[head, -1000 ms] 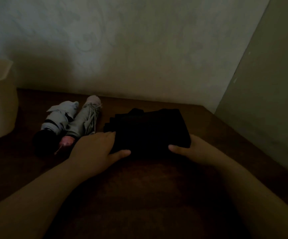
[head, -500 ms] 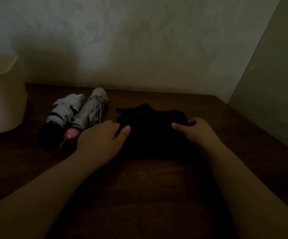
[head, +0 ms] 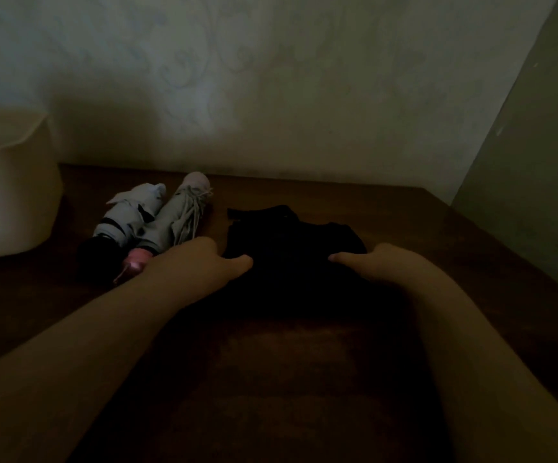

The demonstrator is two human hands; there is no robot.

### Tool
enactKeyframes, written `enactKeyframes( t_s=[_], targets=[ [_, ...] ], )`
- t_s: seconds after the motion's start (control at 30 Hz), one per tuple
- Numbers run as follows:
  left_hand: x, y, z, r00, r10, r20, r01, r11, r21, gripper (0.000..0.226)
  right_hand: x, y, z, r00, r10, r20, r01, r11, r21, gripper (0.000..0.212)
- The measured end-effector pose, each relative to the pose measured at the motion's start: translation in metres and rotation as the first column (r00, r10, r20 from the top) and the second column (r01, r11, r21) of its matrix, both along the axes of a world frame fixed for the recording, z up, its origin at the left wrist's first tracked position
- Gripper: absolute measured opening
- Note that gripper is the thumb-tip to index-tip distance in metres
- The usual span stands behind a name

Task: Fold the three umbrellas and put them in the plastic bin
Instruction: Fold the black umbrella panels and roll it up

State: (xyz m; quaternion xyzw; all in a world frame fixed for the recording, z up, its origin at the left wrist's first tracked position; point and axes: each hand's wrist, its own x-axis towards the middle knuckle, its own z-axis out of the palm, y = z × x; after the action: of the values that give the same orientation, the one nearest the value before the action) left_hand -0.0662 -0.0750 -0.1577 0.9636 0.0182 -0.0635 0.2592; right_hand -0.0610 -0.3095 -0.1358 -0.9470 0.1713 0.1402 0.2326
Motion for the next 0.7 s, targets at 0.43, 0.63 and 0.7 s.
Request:
enactKeyframes(
  t_s=[0.43,0.63,0.7],
  targets=[
    [-0.013,-0.005,0.006,1.0,0.003,-0.019,-0.004,0.998,-0.055,0.06,-0.01,-0.013,-0.016,0.864,0.061,0.5,-0.236,0.925,0.296,0.023],
    [0.002,0.004,0.034,0.949,-0.084,-0.304,-0.004,0.961,-0.278,0.114,-0.011,-0.016,-0.016,0.699,-0.07,0.711,-0.336,0.846,0.414,0.007],
    [0.007,0.002,0.032,0.954,-0.116,-0.276,0.02,0.945,-0.327,0.089,-0.008,-0.016,-0.017,0.656,-0.138,0.742,-0.354,0.812,0.464,0.008]
  ],
)
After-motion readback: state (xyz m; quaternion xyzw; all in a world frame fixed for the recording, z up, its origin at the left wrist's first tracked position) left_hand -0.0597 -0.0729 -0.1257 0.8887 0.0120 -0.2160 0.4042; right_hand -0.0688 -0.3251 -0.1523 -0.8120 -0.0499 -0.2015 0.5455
